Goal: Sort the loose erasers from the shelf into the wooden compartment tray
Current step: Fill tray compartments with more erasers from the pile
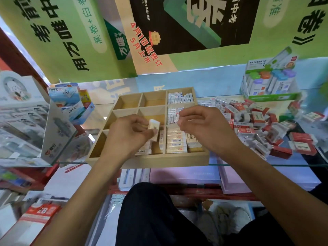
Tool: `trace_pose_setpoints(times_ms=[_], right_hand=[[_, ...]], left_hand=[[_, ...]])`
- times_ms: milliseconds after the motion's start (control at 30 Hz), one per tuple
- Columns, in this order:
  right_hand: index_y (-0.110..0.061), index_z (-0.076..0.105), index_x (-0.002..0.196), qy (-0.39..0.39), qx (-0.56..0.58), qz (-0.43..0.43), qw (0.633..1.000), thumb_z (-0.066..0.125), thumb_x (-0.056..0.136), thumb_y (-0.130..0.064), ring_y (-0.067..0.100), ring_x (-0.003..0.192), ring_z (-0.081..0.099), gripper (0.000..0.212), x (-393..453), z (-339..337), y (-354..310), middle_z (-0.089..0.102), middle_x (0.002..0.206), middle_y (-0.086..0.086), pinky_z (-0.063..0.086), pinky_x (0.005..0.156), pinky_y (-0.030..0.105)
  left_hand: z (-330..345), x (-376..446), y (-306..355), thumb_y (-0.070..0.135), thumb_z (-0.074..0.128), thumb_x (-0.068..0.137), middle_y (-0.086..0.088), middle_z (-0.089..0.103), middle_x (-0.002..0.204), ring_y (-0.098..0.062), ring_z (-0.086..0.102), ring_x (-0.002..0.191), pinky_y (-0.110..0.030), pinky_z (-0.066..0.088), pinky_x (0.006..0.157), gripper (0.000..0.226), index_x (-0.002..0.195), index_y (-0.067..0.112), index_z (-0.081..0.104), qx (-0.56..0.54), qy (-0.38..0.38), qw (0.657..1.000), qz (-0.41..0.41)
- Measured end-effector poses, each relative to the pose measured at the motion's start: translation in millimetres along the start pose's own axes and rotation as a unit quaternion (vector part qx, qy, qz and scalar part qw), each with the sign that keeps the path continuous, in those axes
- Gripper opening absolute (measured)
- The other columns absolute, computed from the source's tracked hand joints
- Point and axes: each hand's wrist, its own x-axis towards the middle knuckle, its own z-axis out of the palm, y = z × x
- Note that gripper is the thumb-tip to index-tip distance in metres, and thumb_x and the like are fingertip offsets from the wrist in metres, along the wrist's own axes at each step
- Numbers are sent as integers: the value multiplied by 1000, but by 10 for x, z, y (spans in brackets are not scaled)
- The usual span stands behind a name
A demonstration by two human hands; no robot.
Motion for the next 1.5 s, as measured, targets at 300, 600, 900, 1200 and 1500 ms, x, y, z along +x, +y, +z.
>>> trace_pose_setpoints(times_ms=[300,600,900,1200,1500], right_hand=[[-22,72,90,-16,-86,-11,996,73,82,-21,2,75,68,8,0,6,51,72,80,-9,52,75,19],[-21,72,96,-45,-126,-31,991,71,84,-22,1,77,67,12,-38,-3,92,70,88,-8,47,66,6],[-20,71,96,-57,-147,-37,987,69,85,-22,2,77,67,12,-58,7,101,71,87,-10,51,67,13],[-19,72,96,-57,-161,-52,984,69,85,-22,3,80,66,12,-81,-40,109,71,90,-10,50,67,12],[-21,72,95,-54,-177,-68,980,69,84,-21,4,76,67,11,-81,-61,140,70,90,-9,48,65,9]], left_hand=[[34,59,61,17,82,76,-4,69,58,-14,67,50,-29,55,53,18,83,15,65,-1,-26,996,-91],[121,69,77,31,79,78,0,70,65,-13,68,61,-32,59,68,12,75,20,76,93,3,994,-59],[174,79,117,16,78,78,-2,71,66,-16,70,58,-31,61,64,10,70,17,73,32,-13,994,-100],[127,125,27,20,74,81,12,64,82,-9,59,87,-23,46,75,7,79,26,76,231,-63,970,28],[134,119,223,43,76,74,-1,67,105,-22,62,99,-32,52,82,34,101,23,72,448,-119,877,124]])
